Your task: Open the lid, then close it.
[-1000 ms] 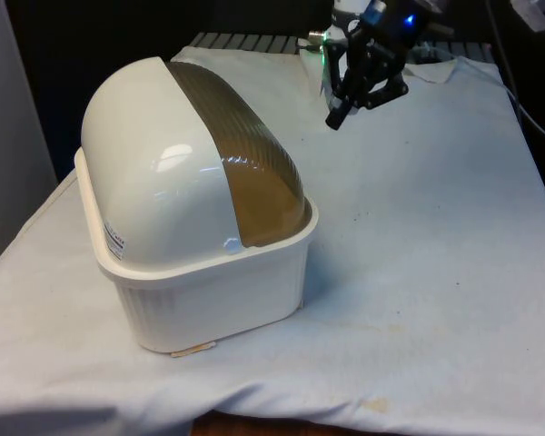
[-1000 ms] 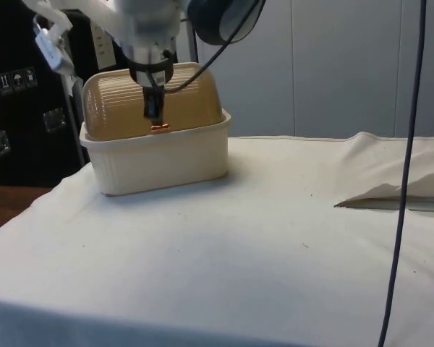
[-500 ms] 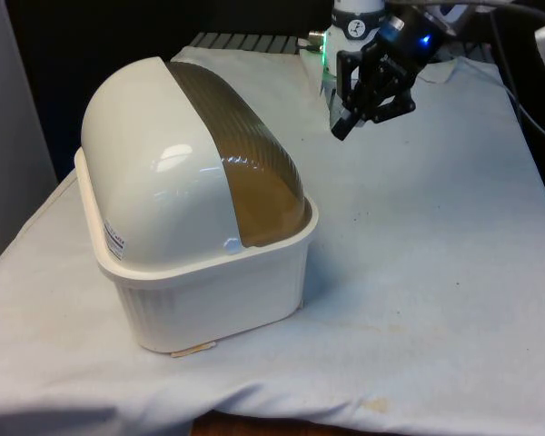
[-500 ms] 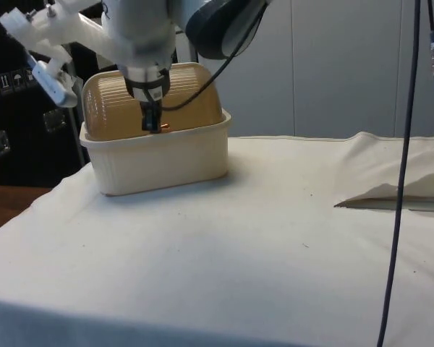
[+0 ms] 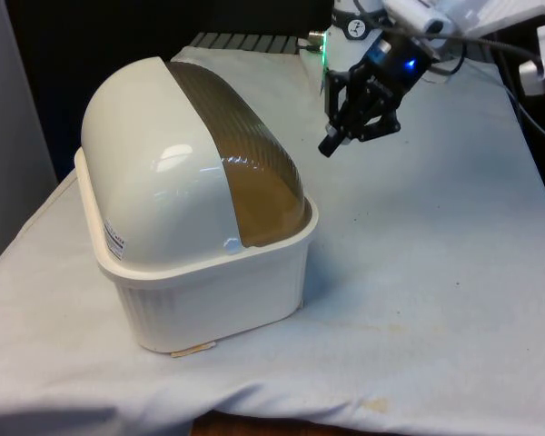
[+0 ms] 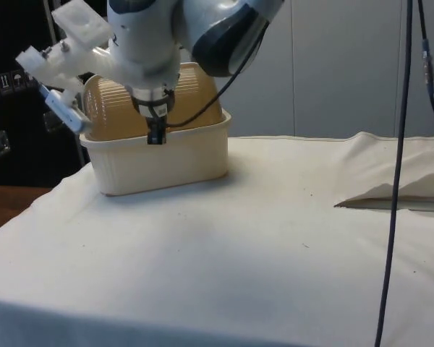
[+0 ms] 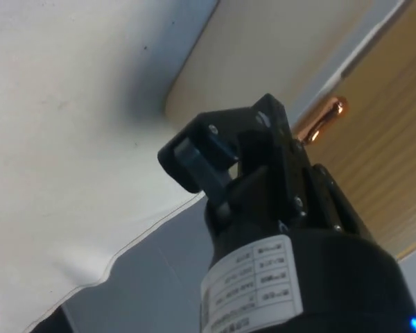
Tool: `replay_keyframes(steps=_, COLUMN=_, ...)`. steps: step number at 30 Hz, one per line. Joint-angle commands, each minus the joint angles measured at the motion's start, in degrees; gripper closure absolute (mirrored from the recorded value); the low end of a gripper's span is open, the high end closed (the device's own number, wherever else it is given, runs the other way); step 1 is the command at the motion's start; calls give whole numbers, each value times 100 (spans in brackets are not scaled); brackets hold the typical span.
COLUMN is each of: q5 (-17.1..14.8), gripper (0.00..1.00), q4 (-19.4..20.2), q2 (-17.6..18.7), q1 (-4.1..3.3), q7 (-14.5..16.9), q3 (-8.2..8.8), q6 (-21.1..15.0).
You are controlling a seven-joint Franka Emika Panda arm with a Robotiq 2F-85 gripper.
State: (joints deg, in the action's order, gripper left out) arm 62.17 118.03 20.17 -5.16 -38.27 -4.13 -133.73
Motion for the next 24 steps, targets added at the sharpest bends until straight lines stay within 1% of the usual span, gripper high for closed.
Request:
replay_keyframes(steps=1, q5=166, gripper=100, q4=0, q2=46, q1=17, q7=-132, q3=52, q6=-132)
replay_keyframes(steps=4, q5=309, gripper=100, q4=-6, q2=115, q1=23, q7=-281, q3=103, q6=-183)
replay_keyframes(steps=5, q5=218, gripper=100, q4=0, q2=109, q1=11, q7=-218, q3=80, q6=-103)
replay_keyframes(steps=6, q5=355, gripper=100, q4=-11, q2=138, q1=23, q7=-315, q3=126, q6=-201)
replay_keyframes(steps=7, q5=441, gripper=100, q4=-34, q2=166, q1=29, q7=-390, q3=155, q6=-212)
replay_keyframes(steps=15, q5=779, gripper=100, q4=-52, q2=160, q1=29, q7=-676, q3=258, q6=-201)
replay_keyframes(steps=16, q5=693, gripper=100, q4=-52, q2=178, q1=34, q7=-625, q3=235, q6=-149)
replay_keyframes(steps=17, q5=825, gripper=100, q4=-52, q2=166, q1=17, q7=-716, q3=264, q6=-189)
replay_keyframes(steps=22, q5=1066, gripper=100, q4=-40, q2=189, q1=11, q7=-945, q3=264, q6=-132)
replay_keyframes(steps=23, q5=1089, gripper=100, q4=-34, q2=195, q1=11, q7=-968, q3=258, q6=-126)
replay_keyframes(steps=24, q5=1031, gripper=100, q4=-29, q2=189, q1=29, q7=-928, q3=246, q6=-120)
